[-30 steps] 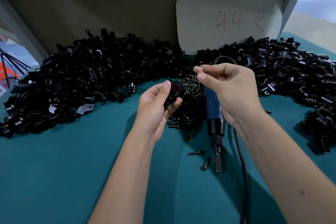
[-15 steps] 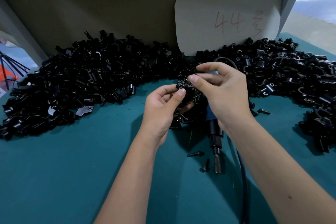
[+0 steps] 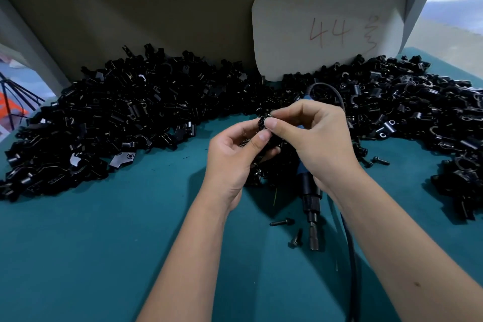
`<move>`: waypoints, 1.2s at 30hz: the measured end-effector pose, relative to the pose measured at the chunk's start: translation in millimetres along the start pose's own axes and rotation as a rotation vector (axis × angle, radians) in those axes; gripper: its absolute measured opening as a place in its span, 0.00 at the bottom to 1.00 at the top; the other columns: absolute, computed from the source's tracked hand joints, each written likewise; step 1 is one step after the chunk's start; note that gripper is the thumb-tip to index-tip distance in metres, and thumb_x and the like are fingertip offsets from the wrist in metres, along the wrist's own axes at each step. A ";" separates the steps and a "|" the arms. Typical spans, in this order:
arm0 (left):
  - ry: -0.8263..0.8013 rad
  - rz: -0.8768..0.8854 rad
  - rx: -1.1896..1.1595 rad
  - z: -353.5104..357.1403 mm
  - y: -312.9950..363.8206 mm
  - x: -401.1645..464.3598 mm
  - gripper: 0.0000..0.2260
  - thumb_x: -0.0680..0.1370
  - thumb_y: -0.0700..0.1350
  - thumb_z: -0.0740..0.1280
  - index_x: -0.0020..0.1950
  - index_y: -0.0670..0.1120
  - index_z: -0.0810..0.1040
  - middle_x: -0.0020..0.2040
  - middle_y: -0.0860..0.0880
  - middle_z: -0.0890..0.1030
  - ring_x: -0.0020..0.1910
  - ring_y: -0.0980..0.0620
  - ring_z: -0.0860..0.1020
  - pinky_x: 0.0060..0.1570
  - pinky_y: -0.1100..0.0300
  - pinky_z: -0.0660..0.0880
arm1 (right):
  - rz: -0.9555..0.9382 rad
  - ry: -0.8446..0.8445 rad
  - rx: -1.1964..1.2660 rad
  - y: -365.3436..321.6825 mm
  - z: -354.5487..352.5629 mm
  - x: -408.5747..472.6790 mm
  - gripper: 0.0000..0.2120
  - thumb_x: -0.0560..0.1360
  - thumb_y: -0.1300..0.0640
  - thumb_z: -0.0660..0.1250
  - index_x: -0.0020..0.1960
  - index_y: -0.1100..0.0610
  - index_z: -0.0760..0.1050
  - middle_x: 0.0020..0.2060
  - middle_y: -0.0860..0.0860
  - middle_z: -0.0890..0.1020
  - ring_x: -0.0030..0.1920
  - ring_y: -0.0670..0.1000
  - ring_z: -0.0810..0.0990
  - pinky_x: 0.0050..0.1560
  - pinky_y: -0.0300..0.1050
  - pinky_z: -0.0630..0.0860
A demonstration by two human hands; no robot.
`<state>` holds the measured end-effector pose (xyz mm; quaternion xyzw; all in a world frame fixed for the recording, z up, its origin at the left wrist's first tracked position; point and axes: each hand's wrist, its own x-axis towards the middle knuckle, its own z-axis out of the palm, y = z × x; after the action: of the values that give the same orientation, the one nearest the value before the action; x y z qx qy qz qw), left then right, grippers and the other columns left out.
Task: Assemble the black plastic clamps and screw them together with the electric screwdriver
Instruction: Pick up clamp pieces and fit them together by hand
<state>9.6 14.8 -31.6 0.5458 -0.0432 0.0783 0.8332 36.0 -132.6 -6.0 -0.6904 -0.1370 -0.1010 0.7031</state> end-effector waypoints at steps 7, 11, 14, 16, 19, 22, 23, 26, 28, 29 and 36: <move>0.133 -0.021 -0.075 -0.3 1.1 0.2 0.22 0.69 0.40 0.78 0.59 0.34 0.79 0.54 0.32 0.84 0.48 0.34 0.86 0.48 0.52 0.84 | 0.025 -0.067 0.030 2.0 0.3 -1.7 0.05 0.78 0.62 0.75 0.47 0.54 0.86 0.42 0.50 0.88 0.43 0.46 0.86 0.40 0.37 0.79; 0.073 -0.013 -0.130 -0.7 2.5 -1.0 0.18 0.68 0.36 0.76 0.56 0.33 0.79 0.48 0.39 0.86 0.44 0.40 0.87 0.46 0.55 0.83 | 0.000 -0.117 0.029 1.1 -1.8 -1.1 0.06 0.79 0.63 0.74 0.48 0.54 0.86 0.43 0.50 0.87 0.45 0.46 0.86 0.41 0.37 0.80; 0.034 -0.014 -0.127 -2.3 4.1 -1.4 0.14 0.69 0.36 0.76 0.53 0.35 0.81 0.46 0.40 0.86 0.43 0.40 0.87 0.46 0.55 0.84 | -0.008 -0.146 0.017 -1.3 -3.1 -0.7 0.08 0.79 0.63 0.73 0.50 0.51 0.87 0.44 0.49 0.88 0.46 0.46 0.86 0.41 0.37 0.80; 0.022 -0.015 -0.109 -2.4 4.5 -1.5 0.15 0.69 0.37 0.76 0.54 0.35 0.81 0.49 0.38 0.86 0.45 0.39 0.87 0.48 0.54 0.84 | 0.005 -0.153 0.020 -2.6 -3.4 -0.7 0.08 0.79 0.62 0.74 0.49 0.51 0.87 0.43 0.50 0.88 0.44 0.45 0.85 0.41 0.36 0.80; -0.013 -0.020 -0.085 -2.1 5.0 -1.7 0.17 0.69 0.38 0.77 0.55 0.35 0.81 0.49 0.38 0.86 0.46 0.40 0.87 0.47 0.55 0.83 | 0.030 -0.139 0.031 -4.3 -3.2 -0.3 0.06 0.77 0.59 0.76 0.43 0.50 0.87 0.41 0.52 0.87 0.41 0.47 0.83 0.41 0.38 0.80; -0.028 -0.034 -0.088 -1.6 4.6 -1.3 0.19 0.69 0.38 0.76 0.57 0.33 0.79 0.48 0.38 0.86 0.45 0.41 0.87 0.46 0.56 0.83 | 0.046 -0.109 0.059 -4.6 0.9 -1.9 0.07 0.77 0.58 0.77 0.40 0.54 0.83 0.37 0.53 0.84 0.36 0.46 0.79 0.38 0.40 0.78; -0.030 -0.038 -0.087 -1.6 4.5 -1.3 0.19 0.69 0.38 0.76 0.57 0.32 0.79 0.48 0.38 0.86 0.45 0.42 0.87 0.46 0.56 0.83 | 0.047 -0.093 0.058 -4.6 3.1 -2.8 0.08 0.77 0.58 0.77 0.40 0.56 0.82 0.36 0.54 0.83 0.36 0.46 0.79 0.37 0.42 0.78; -0.028 -0.045 -0.093 -3.0 5.3 -1.5 0.16 0.69 0.39 0.76 0.54 0.35 0.81 0.46 0.41 0.86 0.45 0.45 0.87 0.45 0.57 0.83 | 0.063 -0.033 0.072 -4.1 11.3 -6.5 0.10 0.76 0.55 0.77 0.39 0.58 0.82 0.38 0.59 0.85 0.38 0.55 0.81 0.38 0.61 0.84; -0.020 -0.038 -0.092 -3.9 5.4 -1.0 0.14 0.68 0.39 0.76 0.52 0.37 0.82 0.46 0.41 0.85 0.45 0.47 0.86 0.45 0.56 0.83 | 0.060 0.020 0.073 -4.0 15.4 -8.2 0.11 0.75 0.52 0.78 0.36 0.53 0.82 0.37 0.59 0.85 0.39 0.59 0.83 0.37 0.68 0.84; -0.012 -0.026 -0.083 -4.0 5.0 -0.7 0.13 0.68 0.38 0.76 0.51 0.37 0.83 0.45 0.41 0.85 0.45 0.46 0.86 0.46 0.56 0.83 | 0.053 0.047 0.067 -3.4 17.5 -8.5 0.11 0.74 0.52 0.78 0.35 0.53 0.82 0.37 0.58 0.84 0.39 0.58 0.83 0.35 0.64 0.84; 0.067 0.134 0.137 -4.2 1.3 0.1 0.10 0.72 0.33 0.78 0.49 0.45 0.85 0.44 0.45 0.88 0.42 0.44 0.87 0.44 0.56 0.84 | -0.010 0.250 -0.072 10.8 30.3 -10.0 0.11 0.76 0.52 0.77 0.38 0.54 0.81 0.44 0.57 0.83 0.41 0.52 0.83 0.36 0.38 0.79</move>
<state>9.5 19.1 -32.1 0.5946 -0.0463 0.1546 0.7876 28.5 -102.5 -19.3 -0.6965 -0.0479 -0.1946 0.6890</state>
